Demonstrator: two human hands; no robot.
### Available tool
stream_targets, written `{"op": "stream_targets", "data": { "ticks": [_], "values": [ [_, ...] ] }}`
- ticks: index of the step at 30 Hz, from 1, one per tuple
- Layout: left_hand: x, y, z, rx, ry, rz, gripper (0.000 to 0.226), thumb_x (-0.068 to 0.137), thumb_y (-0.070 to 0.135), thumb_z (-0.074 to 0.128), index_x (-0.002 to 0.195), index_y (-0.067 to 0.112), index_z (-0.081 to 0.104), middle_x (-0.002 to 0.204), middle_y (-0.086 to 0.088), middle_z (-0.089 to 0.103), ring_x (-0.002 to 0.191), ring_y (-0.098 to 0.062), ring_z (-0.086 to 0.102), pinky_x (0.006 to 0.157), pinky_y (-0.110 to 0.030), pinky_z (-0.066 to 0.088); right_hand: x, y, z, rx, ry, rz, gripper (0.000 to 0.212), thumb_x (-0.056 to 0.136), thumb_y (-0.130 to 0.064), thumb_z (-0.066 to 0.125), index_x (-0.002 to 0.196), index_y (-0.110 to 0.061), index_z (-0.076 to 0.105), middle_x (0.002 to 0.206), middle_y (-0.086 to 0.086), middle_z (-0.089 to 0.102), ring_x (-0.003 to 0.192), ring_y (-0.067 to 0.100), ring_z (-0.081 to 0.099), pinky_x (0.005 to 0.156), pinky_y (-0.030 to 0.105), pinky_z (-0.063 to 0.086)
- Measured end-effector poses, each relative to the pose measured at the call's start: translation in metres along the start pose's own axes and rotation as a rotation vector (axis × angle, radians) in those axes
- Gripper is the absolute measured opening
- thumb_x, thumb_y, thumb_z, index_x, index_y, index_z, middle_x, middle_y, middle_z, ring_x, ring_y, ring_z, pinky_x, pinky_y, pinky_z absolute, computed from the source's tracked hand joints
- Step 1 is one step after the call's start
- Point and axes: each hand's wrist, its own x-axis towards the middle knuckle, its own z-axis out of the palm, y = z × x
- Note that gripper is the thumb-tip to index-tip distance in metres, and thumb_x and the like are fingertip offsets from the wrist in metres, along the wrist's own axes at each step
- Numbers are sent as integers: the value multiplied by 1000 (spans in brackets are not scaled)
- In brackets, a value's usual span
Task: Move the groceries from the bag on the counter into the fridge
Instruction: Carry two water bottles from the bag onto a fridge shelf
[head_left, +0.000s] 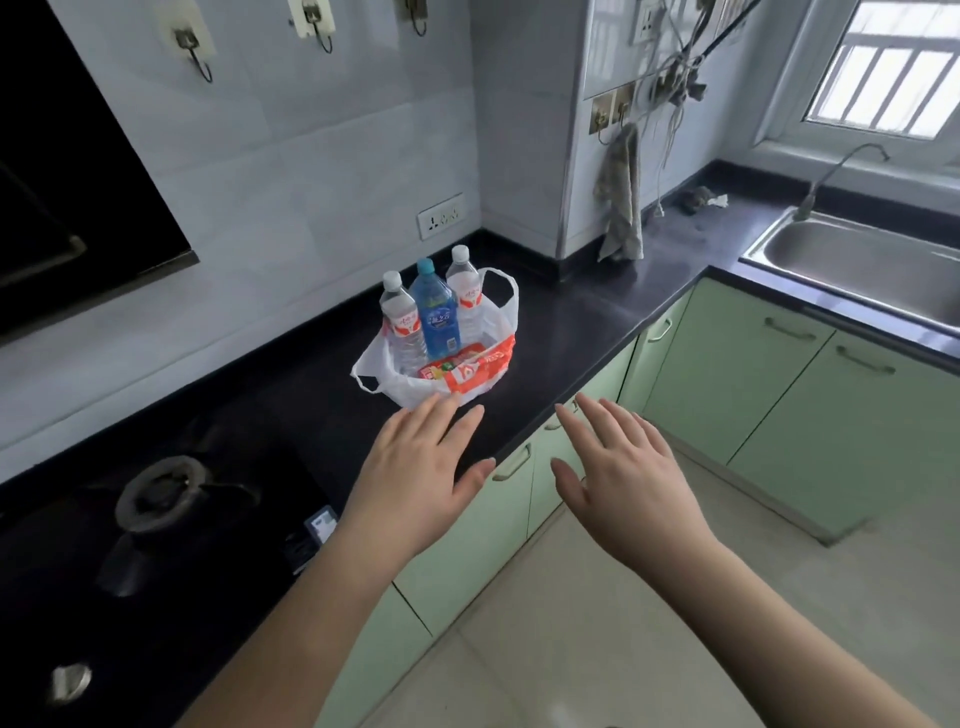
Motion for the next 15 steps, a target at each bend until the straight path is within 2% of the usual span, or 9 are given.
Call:
{"op": "stream_targets", "data": {
  "ticks": [3,7,12,15],
  "values": [
    [23,-8,7,-19,-6,23,71,92,63,9,153,27,20,160,-1,23,149,-19,13,119,-40,15,20,12,7,3,-6,15,62,92,-50,27,143,-20,46,147,6,48,137,26,42,113,42,30],
    [57,-14,22,-1,0,16,68,95,60,17,153,25,19,160,-5,25,148,-24,18,116,-39,14,53,26,18,-4,-44,10,62,92,-50,27,142,-19,48,145,7,50,134,27,46,111,41,33],
    [109,-20,54,69,-47,-109,69,94,58,19,151,21,28,158,-9,30,146,-29,22,117,-45,20,105,56,39,15,-80,-39,63,92,-50,28,141,-18,48,145,7,50,133,28,47,110,44,36],
    [138,-19,74,79,-98,-184,70,94,59,16,153,21,24,160,-8,23,149,-26,15,118,-44,19,135,80,46,38,-104,-79,62,91,-50,29,138,-17,52,142,8,54,131,29,51,107,44,40]
  ]
}}
